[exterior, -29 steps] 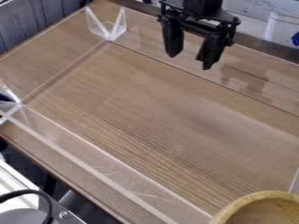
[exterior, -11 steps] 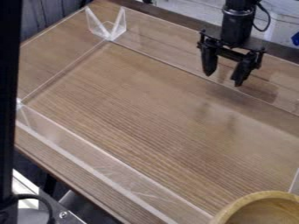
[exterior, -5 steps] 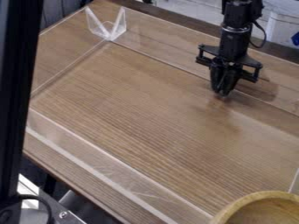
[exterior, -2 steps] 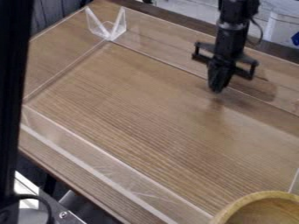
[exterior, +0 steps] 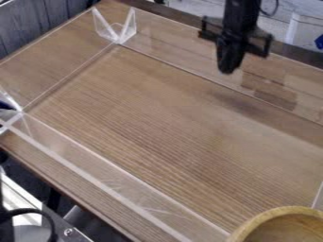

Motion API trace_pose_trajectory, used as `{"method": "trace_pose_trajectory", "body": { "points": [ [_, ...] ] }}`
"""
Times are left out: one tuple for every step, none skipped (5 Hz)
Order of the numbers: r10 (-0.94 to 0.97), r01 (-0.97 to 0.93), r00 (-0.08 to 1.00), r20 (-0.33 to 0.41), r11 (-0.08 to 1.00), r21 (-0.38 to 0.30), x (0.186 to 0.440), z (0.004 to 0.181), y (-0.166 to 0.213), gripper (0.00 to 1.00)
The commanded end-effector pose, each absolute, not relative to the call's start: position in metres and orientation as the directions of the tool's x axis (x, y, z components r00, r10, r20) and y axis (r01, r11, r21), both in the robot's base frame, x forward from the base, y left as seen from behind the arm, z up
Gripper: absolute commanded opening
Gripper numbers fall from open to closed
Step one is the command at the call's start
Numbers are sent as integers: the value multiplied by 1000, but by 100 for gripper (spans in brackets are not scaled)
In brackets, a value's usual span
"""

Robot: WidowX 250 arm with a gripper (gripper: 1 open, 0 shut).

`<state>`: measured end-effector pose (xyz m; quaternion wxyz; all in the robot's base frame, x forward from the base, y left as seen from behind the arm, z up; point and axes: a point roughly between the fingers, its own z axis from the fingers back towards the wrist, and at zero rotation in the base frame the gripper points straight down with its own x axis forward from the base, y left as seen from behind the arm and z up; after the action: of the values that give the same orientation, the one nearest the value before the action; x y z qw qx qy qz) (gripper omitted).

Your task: Remove the green block from inside the brown bowl and put it on the table

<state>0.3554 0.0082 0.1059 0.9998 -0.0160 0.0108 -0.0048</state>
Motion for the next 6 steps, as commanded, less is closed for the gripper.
{"method": "trace_pose_trajectory", "body": {
  "points": [
    [12, -10, 995, 96, 1000, -26, 356, 155, 26, 0],
    [26, -24, 995, 98, 999, -26, 353, 156, 35, 0],
    [46, -45, 995, 89, 999, -19, 346, 155, 45, 0],
    [66, -66, 995, 76, 998, -5, 337, 149, 57, 0],
    [85, -86, 994, 69, 996, 12, 331, 145, 72, 0],
    [102, -103, 993, 54, 994, 29, 326, 135, 83, 0]
  ]
}}
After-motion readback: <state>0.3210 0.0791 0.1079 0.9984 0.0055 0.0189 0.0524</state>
